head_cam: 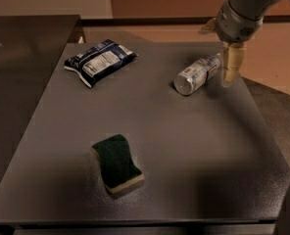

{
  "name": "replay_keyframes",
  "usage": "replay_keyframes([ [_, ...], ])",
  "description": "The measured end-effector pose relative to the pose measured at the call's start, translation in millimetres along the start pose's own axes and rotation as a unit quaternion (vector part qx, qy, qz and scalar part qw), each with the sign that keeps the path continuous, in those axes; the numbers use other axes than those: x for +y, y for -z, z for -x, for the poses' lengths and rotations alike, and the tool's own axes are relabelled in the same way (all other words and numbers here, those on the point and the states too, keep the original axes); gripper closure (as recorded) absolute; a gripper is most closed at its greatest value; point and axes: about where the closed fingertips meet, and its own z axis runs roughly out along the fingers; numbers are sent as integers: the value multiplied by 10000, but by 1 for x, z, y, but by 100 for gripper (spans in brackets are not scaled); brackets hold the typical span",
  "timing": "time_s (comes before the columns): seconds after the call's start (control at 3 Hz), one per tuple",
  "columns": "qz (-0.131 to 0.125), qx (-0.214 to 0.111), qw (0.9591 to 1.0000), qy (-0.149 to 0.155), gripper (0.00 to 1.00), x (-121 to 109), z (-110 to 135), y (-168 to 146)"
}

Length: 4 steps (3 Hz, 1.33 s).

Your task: Place blue plastic bottle upright

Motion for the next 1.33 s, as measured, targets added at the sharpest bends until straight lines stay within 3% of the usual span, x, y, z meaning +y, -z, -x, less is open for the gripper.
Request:
replay_keyframes([
  [0.67,440,-6,9975,557,0,-19,2,-30],
  [1.33,781,26,9943,719,0,-22,13,-59],
])
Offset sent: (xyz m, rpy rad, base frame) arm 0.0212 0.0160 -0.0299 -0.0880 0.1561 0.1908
